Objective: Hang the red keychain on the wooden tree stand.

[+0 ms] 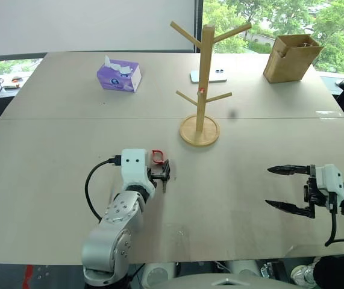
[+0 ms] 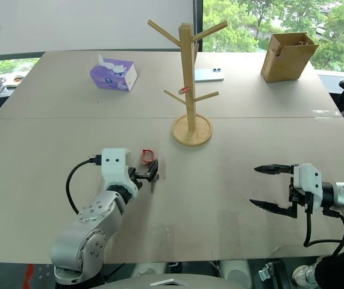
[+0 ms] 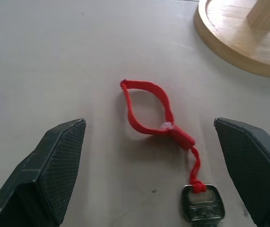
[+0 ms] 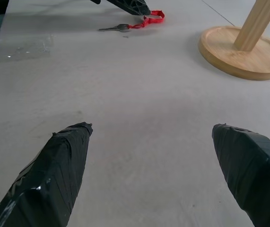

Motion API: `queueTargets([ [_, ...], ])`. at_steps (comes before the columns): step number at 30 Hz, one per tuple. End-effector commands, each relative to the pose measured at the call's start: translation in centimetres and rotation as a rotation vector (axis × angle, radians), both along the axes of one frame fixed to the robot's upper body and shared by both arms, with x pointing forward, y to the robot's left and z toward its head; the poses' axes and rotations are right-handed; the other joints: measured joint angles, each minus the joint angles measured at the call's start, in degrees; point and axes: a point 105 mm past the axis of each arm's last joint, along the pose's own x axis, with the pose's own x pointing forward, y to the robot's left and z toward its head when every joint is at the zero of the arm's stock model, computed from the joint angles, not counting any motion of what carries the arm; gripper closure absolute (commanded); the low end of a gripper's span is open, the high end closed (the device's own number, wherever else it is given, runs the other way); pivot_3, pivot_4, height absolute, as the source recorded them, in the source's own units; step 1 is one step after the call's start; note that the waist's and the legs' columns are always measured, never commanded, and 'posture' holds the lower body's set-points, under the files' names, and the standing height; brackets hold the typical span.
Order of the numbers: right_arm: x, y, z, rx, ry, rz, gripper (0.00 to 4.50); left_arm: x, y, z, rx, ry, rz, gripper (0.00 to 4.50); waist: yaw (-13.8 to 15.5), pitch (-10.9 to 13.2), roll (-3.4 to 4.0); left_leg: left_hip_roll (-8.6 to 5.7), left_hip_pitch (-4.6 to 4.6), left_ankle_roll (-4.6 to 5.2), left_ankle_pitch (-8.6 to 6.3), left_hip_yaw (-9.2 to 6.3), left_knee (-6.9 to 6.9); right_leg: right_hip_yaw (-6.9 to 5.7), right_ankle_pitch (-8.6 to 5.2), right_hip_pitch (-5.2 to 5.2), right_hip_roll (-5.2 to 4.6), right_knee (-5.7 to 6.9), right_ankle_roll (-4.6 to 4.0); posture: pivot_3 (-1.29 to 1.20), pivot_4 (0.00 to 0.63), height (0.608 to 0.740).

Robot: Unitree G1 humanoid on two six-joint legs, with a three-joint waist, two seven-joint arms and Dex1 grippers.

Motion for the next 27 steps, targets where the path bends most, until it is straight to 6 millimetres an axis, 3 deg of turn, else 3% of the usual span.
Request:
queueTargets([
  [1, -0.24, -0.20, 1.37, 0.001, -0.042, -0.004, 0.12, -0.24, -0.77, 0.78, 0.034, -0.016, -0.050, 0.00, 0.00, 0.00, 0.00, 0.00, 0.00, 0.00, 0.00, -0.01, 0.00, 0.00, 0.00, 0.00, 0.00, 0.00, 0.00, 0.00, 0.150, 0.740],
  [22, -0.02, 0.30, 1.75, 0.013, -0.044, -0.003, 0.12, 0.19, -0.61, 0.10, 0.101, 0.063, -0.060, 0.00, 0.01, -0.01, 0.00, -0.01, 0.00, 0.00, 0.00, -0.03, 0.00, 0.00, 0.00, 0.00, 0.00, 0.01, 0.00, 0.00, 0.150, 0.740],
  [25, -0.04, 0.24, 1.76, 0.008, -0.044, 0.000, 0.00, 0.14, -0.44, -0.10, 0.097, 0.074, -0.045, 0.85, 0.03, 0.00, 0.00, -0.02, 0.00, 0.00, 0.00, -0.02, 0.01, 0.01, 0.00, 0.01, -0.01, 0.01, 0.00, 0.00, 0.150, 0.740],
  [27, -0.01, 0.22, 1.80, 0.007, -0.045, 0.001, 0.00, 0.12, -0.31, -0.18, 0.096, 0.079, -0.041, 1.80, 0.03, 0.00, 0.00, -0.03, 0.00, 0.00, 0.00, -0.01, 0.01, 0.01, 0.00, 0.01, -0.01, 0.00, 0.00, 0.00, 0.150, 0.740],
])
